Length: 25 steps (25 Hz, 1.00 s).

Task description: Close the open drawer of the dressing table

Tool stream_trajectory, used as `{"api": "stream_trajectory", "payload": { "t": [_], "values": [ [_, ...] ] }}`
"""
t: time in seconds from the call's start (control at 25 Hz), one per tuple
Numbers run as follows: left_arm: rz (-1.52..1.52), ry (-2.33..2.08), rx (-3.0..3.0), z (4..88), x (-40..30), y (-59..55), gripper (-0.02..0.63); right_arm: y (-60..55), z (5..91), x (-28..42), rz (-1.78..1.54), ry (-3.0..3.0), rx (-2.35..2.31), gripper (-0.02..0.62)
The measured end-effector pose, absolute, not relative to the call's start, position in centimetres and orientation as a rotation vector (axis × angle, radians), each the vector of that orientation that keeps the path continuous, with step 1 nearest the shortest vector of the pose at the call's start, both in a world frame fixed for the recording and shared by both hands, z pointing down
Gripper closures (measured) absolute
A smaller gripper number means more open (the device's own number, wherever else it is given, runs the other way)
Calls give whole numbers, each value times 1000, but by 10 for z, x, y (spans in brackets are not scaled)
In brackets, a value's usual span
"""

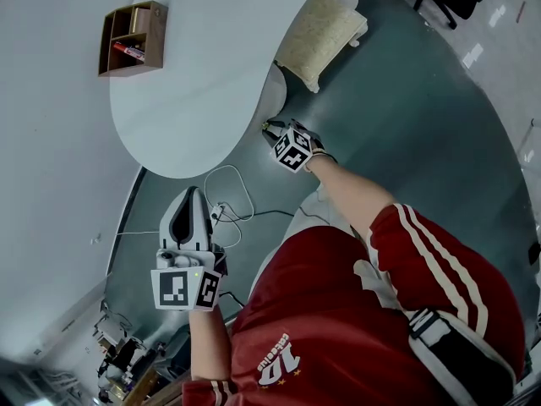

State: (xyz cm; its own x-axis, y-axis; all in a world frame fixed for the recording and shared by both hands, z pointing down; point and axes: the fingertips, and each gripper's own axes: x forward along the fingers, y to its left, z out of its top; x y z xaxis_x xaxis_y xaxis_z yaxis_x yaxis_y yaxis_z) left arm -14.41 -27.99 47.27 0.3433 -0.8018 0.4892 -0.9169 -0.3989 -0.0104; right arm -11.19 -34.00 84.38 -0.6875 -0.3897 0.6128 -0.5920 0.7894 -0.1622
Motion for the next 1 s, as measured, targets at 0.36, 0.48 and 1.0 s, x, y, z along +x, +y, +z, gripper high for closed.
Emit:
{"api": "stream_trajectory", "payload": {
  "t": [0.36,0.48,1.0],
  "values": [
    [627,-1556,2306,483,-158,-281,606,-362,841,-128,439,-2451,753,492],
    [628,-1568,2298,486,-164,-281,605,-371,841,-136,424,-2461,753,492],
    [534,-1641,2203,481,-190,-293,605,-390,841,-153,395,-2467,783,492]
  ]
}}
